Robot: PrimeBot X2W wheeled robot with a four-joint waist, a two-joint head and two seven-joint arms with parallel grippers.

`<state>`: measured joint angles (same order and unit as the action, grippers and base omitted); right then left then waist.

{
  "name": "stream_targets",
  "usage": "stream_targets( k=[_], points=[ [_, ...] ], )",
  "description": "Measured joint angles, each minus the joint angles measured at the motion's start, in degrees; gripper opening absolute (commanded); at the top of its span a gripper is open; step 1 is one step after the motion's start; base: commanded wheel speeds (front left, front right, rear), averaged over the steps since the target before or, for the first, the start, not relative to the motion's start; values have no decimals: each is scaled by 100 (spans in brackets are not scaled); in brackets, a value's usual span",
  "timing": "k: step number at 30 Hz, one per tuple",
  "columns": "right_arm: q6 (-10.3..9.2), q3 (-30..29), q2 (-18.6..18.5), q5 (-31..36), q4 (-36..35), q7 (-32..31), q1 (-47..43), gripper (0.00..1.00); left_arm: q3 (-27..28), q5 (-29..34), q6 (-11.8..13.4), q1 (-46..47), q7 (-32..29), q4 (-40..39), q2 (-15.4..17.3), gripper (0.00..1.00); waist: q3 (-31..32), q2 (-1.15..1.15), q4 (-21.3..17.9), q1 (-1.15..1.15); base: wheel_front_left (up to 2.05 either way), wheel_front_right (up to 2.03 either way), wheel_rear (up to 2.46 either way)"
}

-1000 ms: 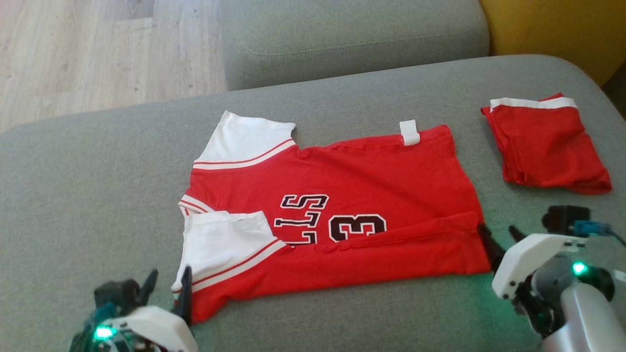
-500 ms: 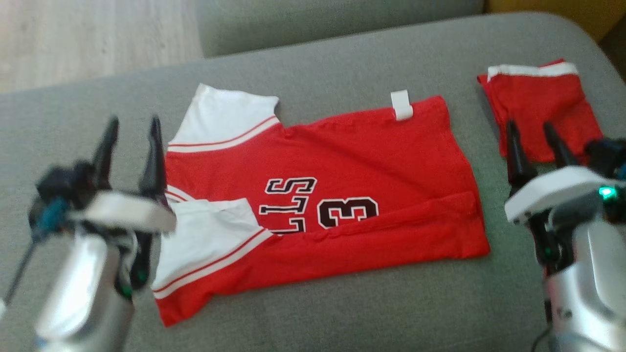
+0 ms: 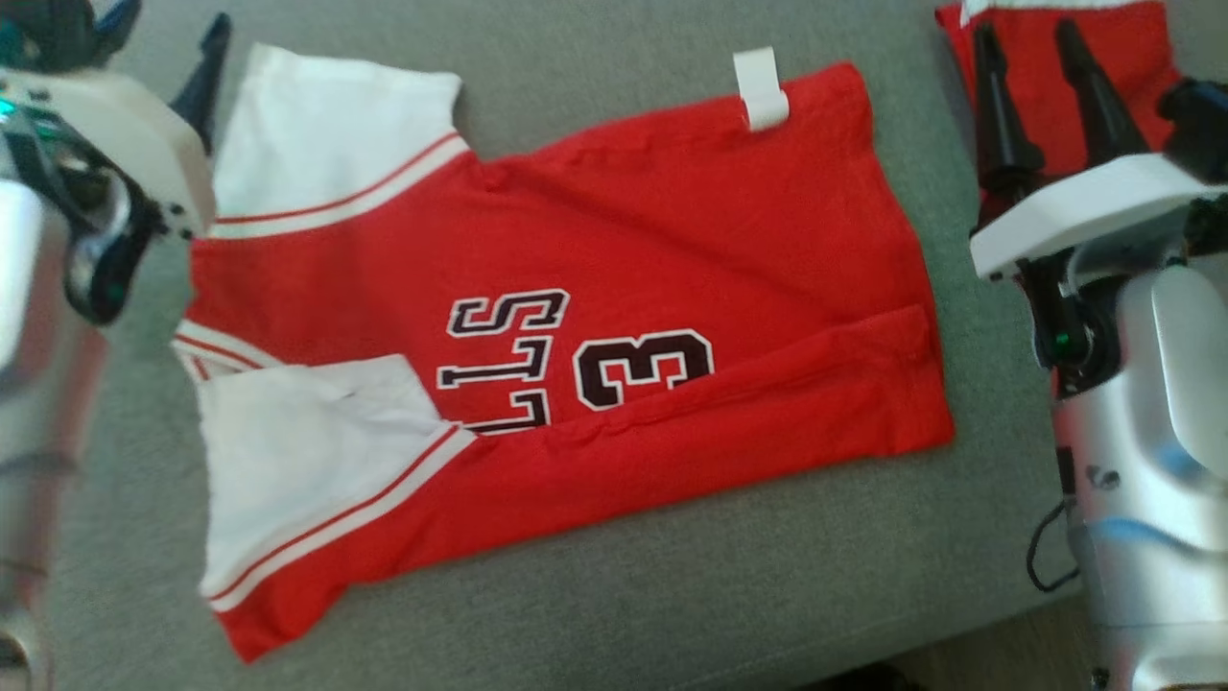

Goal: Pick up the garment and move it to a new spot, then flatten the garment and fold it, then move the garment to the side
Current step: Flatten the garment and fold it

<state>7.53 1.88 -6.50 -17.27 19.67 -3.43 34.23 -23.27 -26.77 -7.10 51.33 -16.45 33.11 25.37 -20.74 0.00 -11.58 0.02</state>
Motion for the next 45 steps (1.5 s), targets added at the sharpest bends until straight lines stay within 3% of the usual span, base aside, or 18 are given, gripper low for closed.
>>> stream_targets(
  k=[13,24,25,26,27,32,45],
  points=[
    [1,314,4,-243,237,302,272,100,-677,-405,-48,1016,-832,1372,303,100,-768,0,-530,-1,0,0,0],
    [0,337,3,-289,304,370,319,100,-1072,-1005,-48,1397,-1330,1602,364,100,-913,0,-633,-3,0,0,0],
    [0,337,0,-289,313,370,337,100,-1136,-1120,-47,1406,-1392,1566,365,55,-913,0,-628,-3,0,0,0],
    [1,336,-8,-286,330,370,361,100,-1210,-1229,-46,1406,-1447,1504,368,55,-911,0,-622,-2,0,0,0],
    [0,336,-19,-281,345,370,391,100,-1274,-1337,-46,1406,-1497,1440,369,0,-905,0,-611,-2,0,0,0],
    [0,337,-102,-232,427,369,428,100,-1477,-1682,-48,1339,-1389,1310,335,0,-816,0,-516,-2,0,0,0],
    [1,501,-548,-253,750,19,570,100,-1720,-1857,-48,918,136,633,137,0,-216,0,52,-3,0,0,0]
  ],
)
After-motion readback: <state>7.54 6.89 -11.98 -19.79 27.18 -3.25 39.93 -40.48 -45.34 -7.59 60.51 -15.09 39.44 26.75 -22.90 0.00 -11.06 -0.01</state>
